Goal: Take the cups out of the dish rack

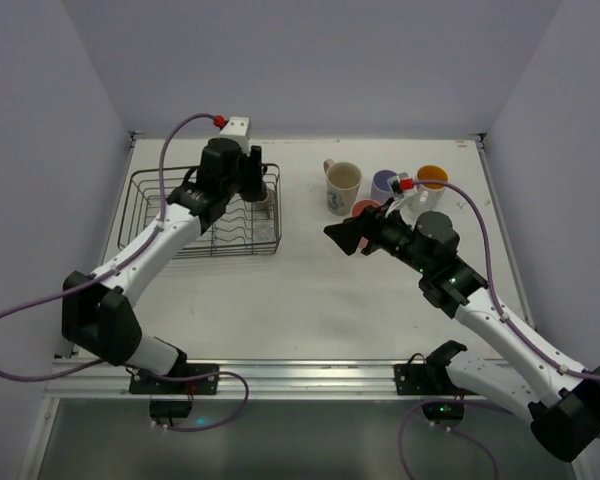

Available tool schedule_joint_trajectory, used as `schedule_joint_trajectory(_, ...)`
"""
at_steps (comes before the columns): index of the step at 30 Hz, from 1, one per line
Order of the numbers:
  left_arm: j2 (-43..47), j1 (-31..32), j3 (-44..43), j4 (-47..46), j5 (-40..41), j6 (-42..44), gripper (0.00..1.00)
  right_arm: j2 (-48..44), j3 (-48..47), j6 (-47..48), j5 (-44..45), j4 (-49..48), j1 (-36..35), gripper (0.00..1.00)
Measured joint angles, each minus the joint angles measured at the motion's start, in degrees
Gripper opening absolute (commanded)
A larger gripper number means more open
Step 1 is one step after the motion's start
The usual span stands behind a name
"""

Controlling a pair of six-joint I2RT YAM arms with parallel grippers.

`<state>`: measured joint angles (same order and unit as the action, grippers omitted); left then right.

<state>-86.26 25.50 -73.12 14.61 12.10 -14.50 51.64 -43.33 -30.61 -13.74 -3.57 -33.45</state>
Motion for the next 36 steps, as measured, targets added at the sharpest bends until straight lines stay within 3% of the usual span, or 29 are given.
schedule_joint_trajectory(9, 17.5, -0.1, 8.9, -4.3, -7.3, -6.1, 0.10, 8.8, 2.3, -11.8, -8.1, -18.7, -0.4, 0.71)
schedule_joint_trajectory(14, 20.5, -0.1, 13.6, -6.1, -12.6, -9.6, 0.09, 13.4, 2.3, -14.5, -9.1, -23.1, -2.2, 0.71)
schedule_joint_trajectory(22, 26.4, -0.1, 23.3, -18.8, -25.8, -22.1, 0.09, 17.6, 1.9, -17.4, -11.1, -29.0, -4.0, 0.66)
schedule_joint_trajectory(36, 30.2, 0.7, 33.4, -40.8, -35.3, -38.7, 0.09, 19.2, -2.2, -19.3, -14.0, -34.1, -5.1, 0.52)
